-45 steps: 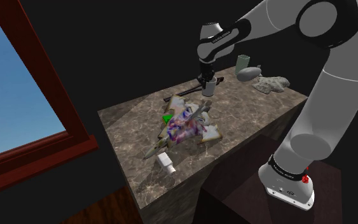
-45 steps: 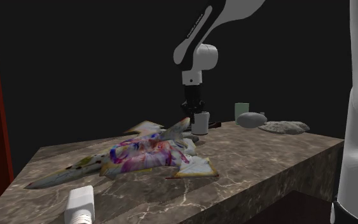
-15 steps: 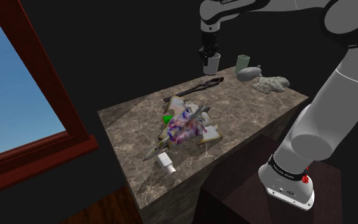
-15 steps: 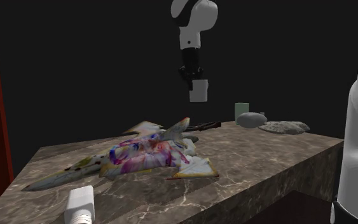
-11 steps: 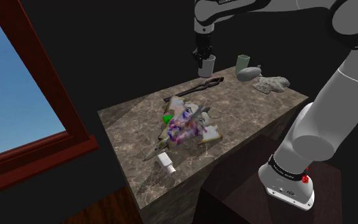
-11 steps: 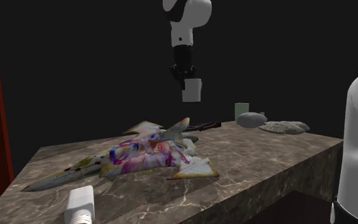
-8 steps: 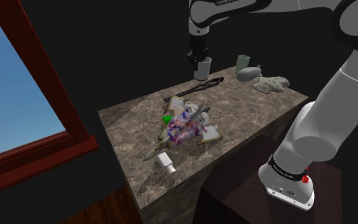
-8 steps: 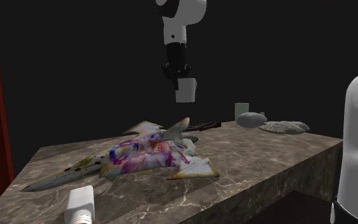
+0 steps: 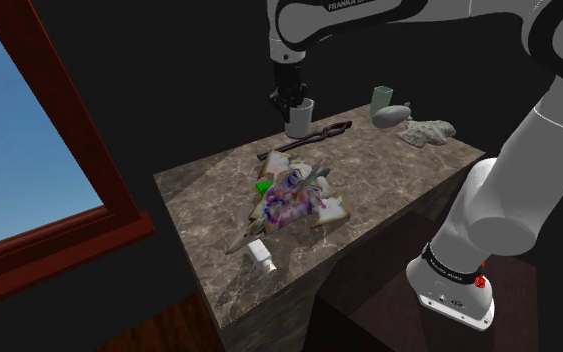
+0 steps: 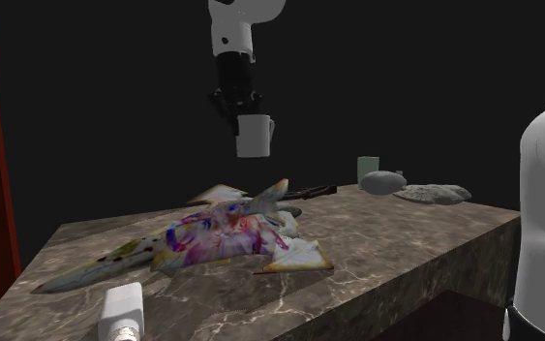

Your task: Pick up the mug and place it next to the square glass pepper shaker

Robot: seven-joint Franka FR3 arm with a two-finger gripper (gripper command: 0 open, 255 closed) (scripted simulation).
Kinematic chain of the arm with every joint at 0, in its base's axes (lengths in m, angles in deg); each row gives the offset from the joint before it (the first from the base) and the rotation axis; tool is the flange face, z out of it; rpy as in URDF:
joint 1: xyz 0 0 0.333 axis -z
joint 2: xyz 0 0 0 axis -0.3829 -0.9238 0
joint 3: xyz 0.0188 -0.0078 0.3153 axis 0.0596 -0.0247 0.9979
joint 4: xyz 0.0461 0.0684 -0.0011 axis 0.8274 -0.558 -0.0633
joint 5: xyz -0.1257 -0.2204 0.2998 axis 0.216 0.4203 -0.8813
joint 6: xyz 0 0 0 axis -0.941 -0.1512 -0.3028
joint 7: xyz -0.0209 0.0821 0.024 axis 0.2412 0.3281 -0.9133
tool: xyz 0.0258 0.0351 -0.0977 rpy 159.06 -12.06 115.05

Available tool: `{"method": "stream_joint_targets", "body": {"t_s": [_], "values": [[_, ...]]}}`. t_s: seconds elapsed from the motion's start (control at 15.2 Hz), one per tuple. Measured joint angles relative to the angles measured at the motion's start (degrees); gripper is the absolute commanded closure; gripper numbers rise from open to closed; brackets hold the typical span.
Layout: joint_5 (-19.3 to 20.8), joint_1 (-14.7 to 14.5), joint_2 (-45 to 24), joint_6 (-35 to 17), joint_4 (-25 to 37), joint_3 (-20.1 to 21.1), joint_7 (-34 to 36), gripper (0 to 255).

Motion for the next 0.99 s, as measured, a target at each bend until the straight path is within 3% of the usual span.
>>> {"method": "stream_joint_targets", "body": {"t_s": [0.59,0.99], "values": [[-0.57,-5.63,-4.26,1.53,5.07,6.06,11.49,255],[-0.15,-9.6,-10.43,3.88,13.16,9.58,18.95,255]]}}
